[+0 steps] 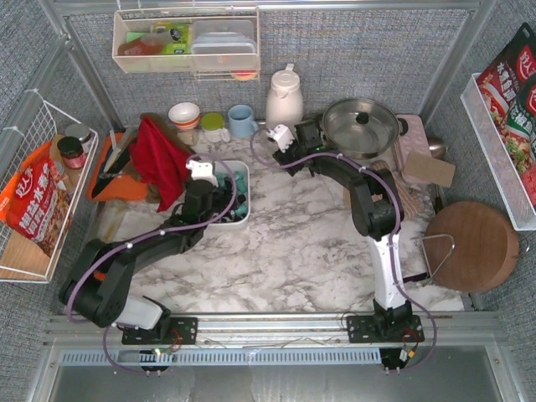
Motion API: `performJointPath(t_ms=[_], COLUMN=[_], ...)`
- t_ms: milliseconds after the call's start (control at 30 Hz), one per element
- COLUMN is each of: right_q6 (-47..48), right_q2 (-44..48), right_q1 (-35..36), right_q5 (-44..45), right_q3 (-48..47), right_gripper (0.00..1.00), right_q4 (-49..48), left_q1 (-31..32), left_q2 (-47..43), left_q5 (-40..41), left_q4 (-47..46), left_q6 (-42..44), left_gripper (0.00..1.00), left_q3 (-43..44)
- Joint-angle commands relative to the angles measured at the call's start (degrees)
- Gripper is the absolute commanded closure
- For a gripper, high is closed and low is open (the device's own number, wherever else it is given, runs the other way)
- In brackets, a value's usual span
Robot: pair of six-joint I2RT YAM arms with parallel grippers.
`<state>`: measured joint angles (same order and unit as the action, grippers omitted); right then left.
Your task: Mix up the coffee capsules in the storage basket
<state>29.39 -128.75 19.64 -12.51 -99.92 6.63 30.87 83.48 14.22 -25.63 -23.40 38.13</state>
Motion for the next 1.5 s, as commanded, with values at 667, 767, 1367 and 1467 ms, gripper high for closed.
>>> performJointPath(t_ms=[667,767,1367,1467], right_q6=[3.77,0.95,-35.92,-36.28], right_q2=[-5.50,-1.10,49.31,56.29], right_q1=[1.34,1.46,6.50,7.98], right_q5=[3.19,2.27,-10.23,-12.54], right_q3=[-6.36,-1.69,65.52,69.10], right_gripper=[0.80,0.86,0.94,0.94], right_q4=[4.11,-0.72,-47.13,-45.14], left_q1=[-0.11,-0.07,15.28,16.94], left_q2=[-8.78,-8.99,-3.61,-0.27], left_q5=[1.36,0.20,-19.01,-21.68], left_q4=[-7.35,-7.24,-48.65,-56.48], left_q6=[4.79,6.12,40.42,44.19], left_gripper=[0.01,0.01,0.01,0.01], left_q3=[-5.08,-5.23,-22.14,-24.42])
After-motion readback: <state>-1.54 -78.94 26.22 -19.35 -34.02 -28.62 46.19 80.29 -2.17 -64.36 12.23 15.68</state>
